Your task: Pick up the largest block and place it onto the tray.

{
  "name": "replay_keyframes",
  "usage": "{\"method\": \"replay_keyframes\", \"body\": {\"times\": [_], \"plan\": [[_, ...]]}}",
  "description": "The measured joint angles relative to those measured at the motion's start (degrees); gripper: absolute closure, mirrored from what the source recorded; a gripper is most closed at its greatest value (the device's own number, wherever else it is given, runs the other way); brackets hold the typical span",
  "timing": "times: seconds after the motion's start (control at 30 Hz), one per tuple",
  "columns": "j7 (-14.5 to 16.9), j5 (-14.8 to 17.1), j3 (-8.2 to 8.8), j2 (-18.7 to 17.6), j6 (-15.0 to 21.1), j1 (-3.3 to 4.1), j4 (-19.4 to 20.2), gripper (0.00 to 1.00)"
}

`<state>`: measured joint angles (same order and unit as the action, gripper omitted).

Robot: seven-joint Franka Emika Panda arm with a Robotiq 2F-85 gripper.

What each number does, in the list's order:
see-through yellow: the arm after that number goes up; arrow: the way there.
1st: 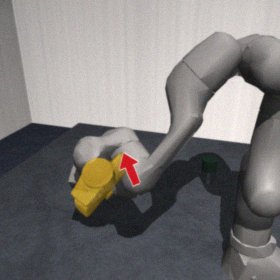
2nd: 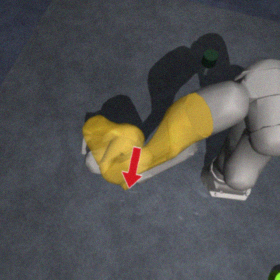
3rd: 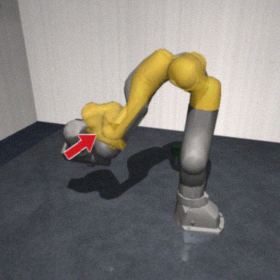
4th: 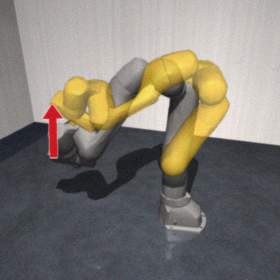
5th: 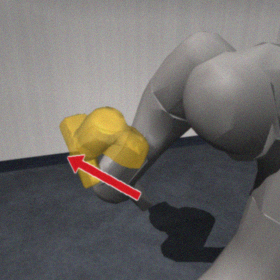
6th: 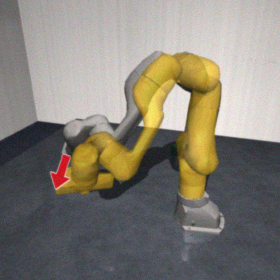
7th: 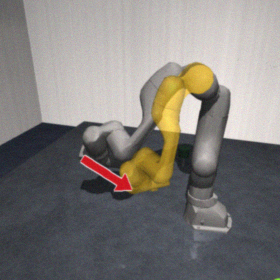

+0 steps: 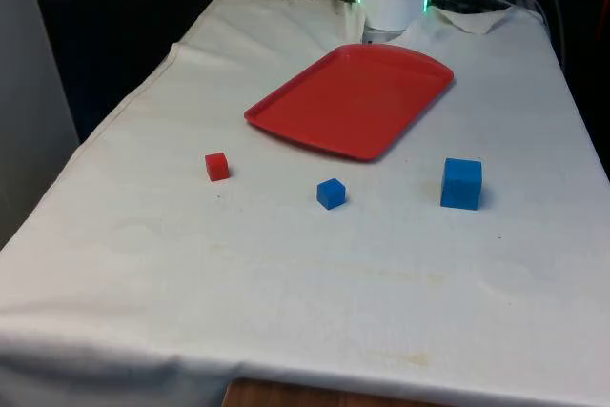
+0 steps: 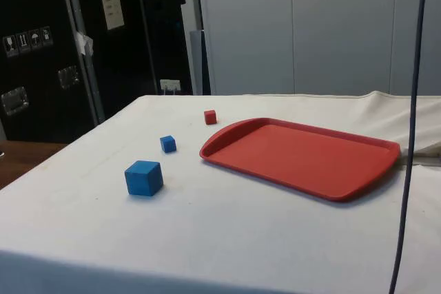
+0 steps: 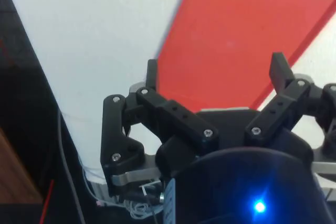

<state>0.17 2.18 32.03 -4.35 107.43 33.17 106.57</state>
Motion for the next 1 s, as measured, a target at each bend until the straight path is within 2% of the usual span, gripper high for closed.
{"method": "replay_keyframes", "body": {"times": [0.8,0.9,1.0], "plan": [[-7.0,0.8,-5.50,-5.4,5.4,0.40,-2.3,0.00],[-7.2,0.8,-5.73,-5.5,5.6,0.40,-2.3,0.00],[-8.4,0.8,-6.82,-6.2,6.5,0.46,-2.4,0.00]]}}
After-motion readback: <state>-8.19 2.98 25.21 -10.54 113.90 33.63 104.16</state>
